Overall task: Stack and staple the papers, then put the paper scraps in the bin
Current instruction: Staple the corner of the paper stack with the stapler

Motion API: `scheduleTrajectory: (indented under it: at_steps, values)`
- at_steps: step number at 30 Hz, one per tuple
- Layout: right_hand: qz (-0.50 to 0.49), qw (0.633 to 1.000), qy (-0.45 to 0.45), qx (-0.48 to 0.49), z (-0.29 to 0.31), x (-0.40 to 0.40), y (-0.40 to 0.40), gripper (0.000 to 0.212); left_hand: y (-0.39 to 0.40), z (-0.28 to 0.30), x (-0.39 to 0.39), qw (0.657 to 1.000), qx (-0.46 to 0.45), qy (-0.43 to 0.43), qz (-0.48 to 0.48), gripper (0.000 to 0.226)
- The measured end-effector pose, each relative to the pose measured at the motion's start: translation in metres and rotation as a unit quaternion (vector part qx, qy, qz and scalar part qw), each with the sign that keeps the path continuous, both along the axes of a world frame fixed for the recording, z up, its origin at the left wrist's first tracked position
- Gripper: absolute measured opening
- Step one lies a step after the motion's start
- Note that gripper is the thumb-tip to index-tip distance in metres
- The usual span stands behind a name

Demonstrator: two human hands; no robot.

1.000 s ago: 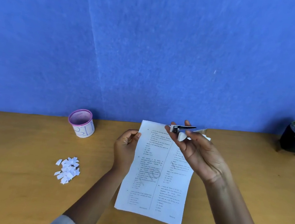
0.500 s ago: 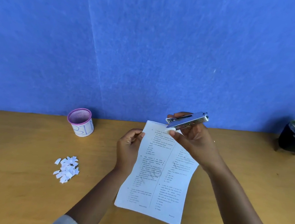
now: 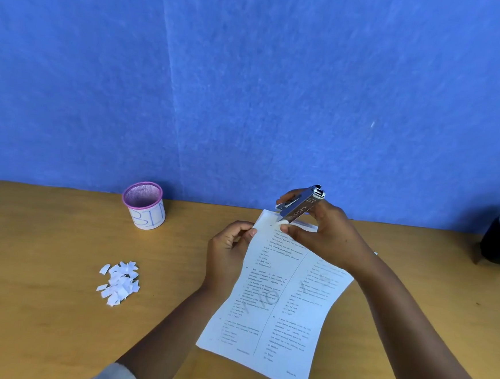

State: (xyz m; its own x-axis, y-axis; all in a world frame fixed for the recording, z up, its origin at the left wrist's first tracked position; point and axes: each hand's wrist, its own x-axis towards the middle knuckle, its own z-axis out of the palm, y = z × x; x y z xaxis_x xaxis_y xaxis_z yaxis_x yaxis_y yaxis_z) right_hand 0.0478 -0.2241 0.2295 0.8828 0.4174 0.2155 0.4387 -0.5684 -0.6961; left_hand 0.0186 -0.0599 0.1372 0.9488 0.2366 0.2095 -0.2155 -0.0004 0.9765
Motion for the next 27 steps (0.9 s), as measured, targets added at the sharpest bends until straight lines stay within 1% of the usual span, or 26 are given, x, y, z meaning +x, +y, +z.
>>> scheduleTrajectory:
  at_steps: [4, 7, 16, 20, 24, 27]
  values:
    - [0.006, 1.000, 0.011, -0.018, 0.0008, -0.0015, -0.0007, 0.032, -0.0001, -0.0004, -0.0008, 1.000, 0.009, 0.000, -0.005, 0.010]
    - [0.009, 1.000, 0.023, -0.009, 0.0008, -0.0019, 0.0012, 0.033, -0.0014, -0.0009, -0.0011, 1.000, 0.004, 0.001, -0.008, 0.011]
    - [0.033, 0.990, 0.091, 0.103, -0.0004, -0.0041, 0.0008, 0.038, -0.0031, -0.0002, -0.0039, 1.000, 0.003, 0.009, -0.019, 0.015]
    - [0.021, 0.996, 0.065, 0.063, -0.0015, -0.0047, -0.0012, 0.037, -0.0007, 0.0003, -0.0023, 1.000, 0.015, 0.005, -0.009, 0.015]
    - [0.013, 0.998, 0.061, 0.028, -0.0064, -0.0061, 0.0040, 0.038, -0.0029, 0.0009, -0.0025, 1.000, 0.008, 0.011, -0.019, 0.016]
    - [0.004, 0.997, 0.067, 0.044, -0.0091, -0.0064, 0.0071, 0.039, -0.0039, -0.0002, -0.0028, 1.000, 0.006, 0.007, -0.022, 0.015]
